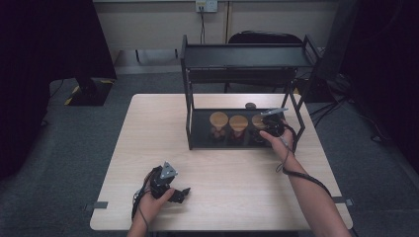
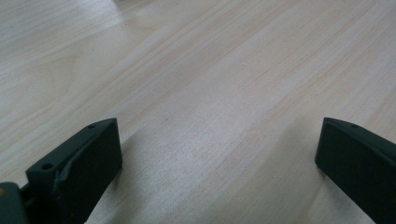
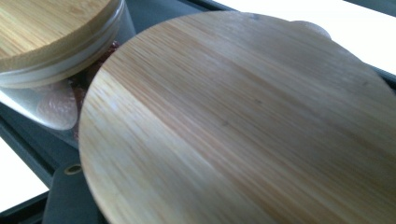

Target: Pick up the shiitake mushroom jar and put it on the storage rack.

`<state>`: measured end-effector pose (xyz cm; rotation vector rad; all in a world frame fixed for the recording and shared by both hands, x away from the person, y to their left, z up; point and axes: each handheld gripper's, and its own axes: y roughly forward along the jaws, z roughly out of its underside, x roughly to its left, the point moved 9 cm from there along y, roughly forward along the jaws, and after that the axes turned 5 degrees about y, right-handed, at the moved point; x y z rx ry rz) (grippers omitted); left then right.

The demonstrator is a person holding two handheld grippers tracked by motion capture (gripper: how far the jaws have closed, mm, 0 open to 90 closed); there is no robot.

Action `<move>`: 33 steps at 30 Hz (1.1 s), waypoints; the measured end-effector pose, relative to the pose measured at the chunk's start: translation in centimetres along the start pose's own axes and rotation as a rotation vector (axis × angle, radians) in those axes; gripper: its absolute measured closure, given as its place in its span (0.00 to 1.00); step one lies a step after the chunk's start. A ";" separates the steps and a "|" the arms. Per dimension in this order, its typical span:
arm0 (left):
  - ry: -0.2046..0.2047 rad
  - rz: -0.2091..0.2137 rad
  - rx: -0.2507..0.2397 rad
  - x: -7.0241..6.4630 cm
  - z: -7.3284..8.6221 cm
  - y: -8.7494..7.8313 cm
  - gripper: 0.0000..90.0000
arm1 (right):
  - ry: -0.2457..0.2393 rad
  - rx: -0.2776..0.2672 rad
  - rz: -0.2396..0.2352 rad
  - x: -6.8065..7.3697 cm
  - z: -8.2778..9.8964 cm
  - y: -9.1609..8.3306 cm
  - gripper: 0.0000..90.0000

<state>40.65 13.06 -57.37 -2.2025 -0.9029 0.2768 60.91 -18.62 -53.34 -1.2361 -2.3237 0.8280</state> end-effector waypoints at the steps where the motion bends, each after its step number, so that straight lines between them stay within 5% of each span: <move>1: 0.000 0.000 0.000 0.0 0.0 0.0 0.00 | 0.002 -0.001 0.002 0.0 0.0 0.0 0.28; 28: 0.000 0.000 0.000 0.0 0.0 0.0 0.00 | 0.020 -0.038 0.056 -0.5 -0.3 0.6 0.28; 33: 0.000 0.000 0.000 0.0 0.0 0.0 0.00 | 0.032 -0.047 0.069 -0.6 -0.6 0.3 0.16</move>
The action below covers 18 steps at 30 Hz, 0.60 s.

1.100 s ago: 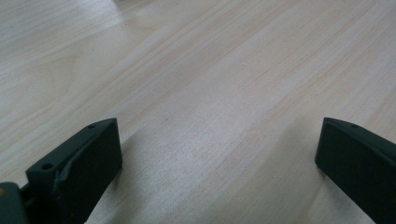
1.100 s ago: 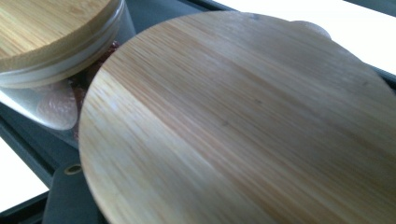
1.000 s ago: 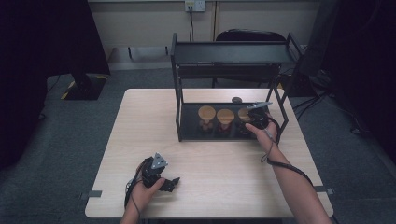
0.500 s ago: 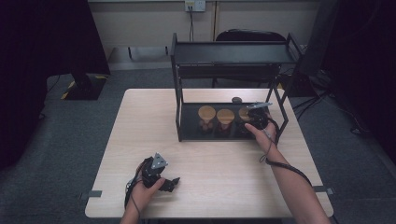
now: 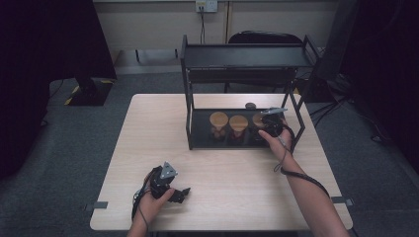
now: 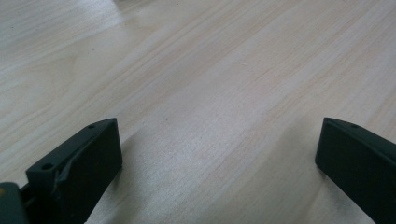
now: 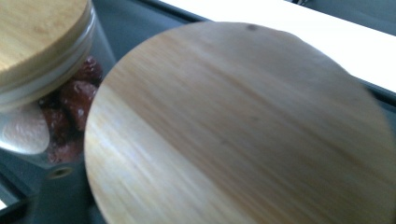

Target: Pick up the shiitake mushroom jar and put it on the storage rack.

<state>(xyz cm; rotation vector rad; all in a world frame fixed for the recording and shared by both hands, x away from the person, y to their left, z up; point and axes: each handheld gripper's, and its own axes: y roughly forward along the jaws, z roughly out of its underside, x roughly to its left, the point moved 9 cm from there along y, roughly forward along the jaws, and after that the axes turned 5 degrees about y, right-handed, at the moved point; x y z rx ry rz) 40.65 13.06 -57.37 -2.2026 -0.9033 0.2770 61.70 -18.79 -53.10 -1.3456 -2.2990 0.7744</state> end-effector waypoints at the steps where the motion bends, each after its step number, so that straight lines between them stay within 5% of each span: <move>1: 0.000 0.000 0.000 0.0 0.0 0.0 0.00 | 0.010 -0.001 -0.008 0.0 0.0 -0.1 0.15; 7: 0.001 0.000 0.001 0.0 0.0 0.0 0.00 | 0.012 0.020 -0.024 0.0 0.2 -0.6 0.04; 18: 0.000 0.000 0.000 0.0 0.0 0.0 0.00 | 0.032 0.030 -0.053 0.6 0.6 -1.8 0.02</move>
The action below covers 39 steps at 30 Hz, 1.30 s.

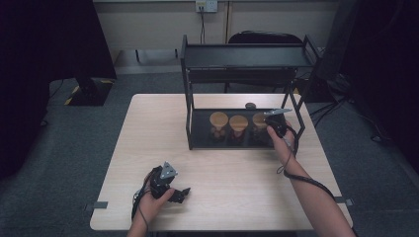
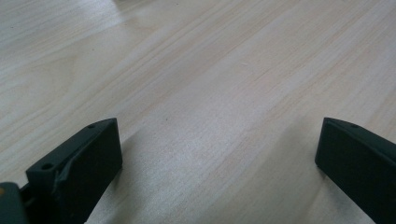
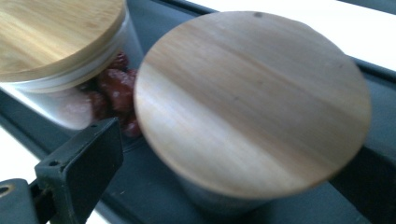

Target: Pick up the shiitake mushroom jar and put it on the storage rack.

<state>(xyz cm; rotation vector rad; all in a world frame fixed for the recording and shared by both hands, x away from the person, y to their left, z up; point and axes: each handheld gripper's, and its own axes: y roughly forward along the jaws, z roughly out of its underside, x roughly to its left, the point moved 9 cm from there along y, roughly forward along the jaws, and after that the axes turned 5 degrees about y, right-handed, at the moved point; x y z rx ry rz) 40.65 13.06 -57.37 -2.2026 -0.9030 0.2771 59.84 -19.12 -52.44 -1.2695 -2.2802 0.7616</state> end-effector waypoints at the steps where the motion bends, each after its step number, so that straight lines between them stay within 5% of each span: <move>1: 0.000 0.000 0.000 0.0 0.0 0.0 0.00 | 0.006 -0.006 0.003 0.0 0.0 -0.1 0.02; 17: 0.000 0.000 0.000 0.0 0.0 0.0 0.00 | 0.024 -0.017 0.013 0.7 0.4 -2.1 0.02; 22: 0.000 0.000 0.000 0.0 0.0 0.0 0.00 | -0.023 -0.014 0.039 0.6 0.8 -2.5 0.02; 26: 0.000 0.000 0.000 0.0 0.0 0.0 0.00 | 0.028 -0.027 0.007 1.0 0.9 -2.9 0.02; 39: 0.000 0.000 0.000 0.0 0.0 0.0 0.00 | 0.042 -0.037 -0.011 1.8 1.7 -4.3 0.02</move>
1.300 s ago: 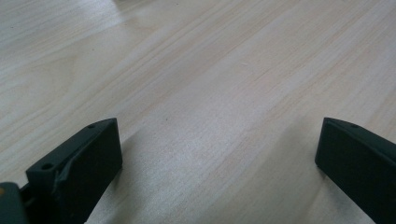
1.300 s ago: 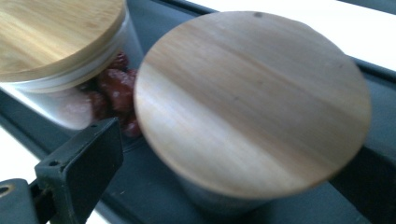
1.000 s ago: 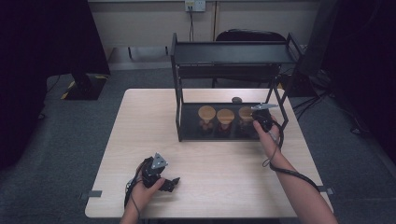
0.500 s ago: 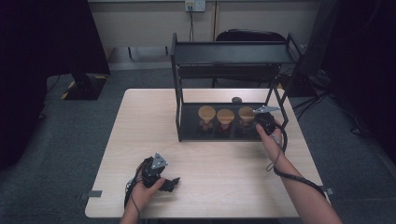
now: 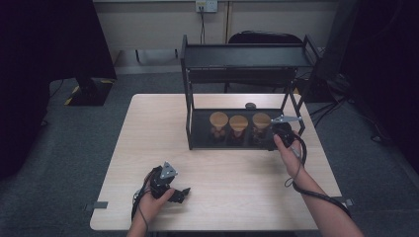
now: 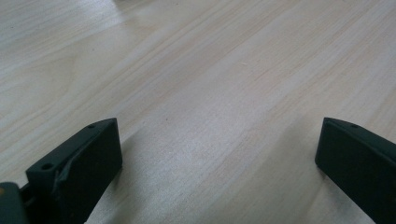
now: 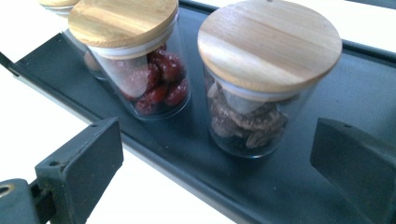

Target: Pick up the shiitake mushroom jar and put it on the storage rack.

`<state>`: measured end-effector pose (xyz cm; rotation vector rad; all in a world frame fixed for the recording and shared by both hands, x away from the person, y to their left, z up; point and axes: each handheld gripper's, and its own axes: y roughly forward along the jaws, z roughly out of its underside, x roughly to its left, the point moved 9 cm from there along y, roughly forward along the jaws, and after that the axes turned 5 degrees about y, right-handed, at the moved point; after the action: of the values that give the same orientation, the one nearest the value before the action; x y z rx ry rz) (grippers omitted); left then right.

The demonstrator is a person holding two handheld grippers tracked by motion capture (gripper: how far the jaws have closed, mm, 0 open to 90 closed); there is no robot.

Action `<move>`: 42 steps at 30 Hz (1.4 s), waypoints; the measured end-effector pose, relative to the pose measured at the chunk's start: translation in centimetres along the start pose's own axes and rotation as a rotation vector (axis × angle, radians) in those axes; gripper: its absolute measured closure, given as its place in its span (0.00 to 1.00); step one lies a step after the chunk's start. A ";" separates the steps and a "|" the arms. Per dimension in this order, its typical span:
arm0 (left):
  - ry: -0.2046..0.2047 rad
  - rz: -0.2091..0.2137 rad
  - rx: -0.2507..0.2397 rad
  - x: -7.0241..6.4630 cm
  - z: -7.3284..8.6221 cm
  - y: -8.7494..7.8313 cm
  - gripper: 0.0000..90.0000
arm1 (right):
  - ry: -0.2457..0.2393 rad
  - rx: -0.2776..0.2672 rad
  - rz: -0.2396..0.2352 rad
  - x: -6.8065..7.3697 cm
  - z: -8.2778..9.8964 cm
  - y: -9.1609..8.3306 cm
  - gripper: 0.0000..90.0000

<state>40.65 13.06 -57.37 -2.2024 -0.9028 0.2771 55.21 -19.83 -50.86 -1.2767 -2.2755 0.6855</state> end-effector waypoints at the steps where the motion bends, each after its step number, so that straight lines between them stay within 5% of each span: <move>1: 0.000 0.000 0.000 0.0 0.0 0.0 0.00 | 0.005 -0.005 -0.002 0.1 0.1 -0.1 0.02; 42: 0.000 0.000 0.000 0.0 0.0 0.0 0.00 | -0.005 -0.033 -0.081 2.3 2.0 -3.1 0.02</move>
<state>40.65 13.06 -57.37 -2.2025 -0.9030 0.2771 50.97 -19.63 -50.22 -1.1917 -2.3374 0.6256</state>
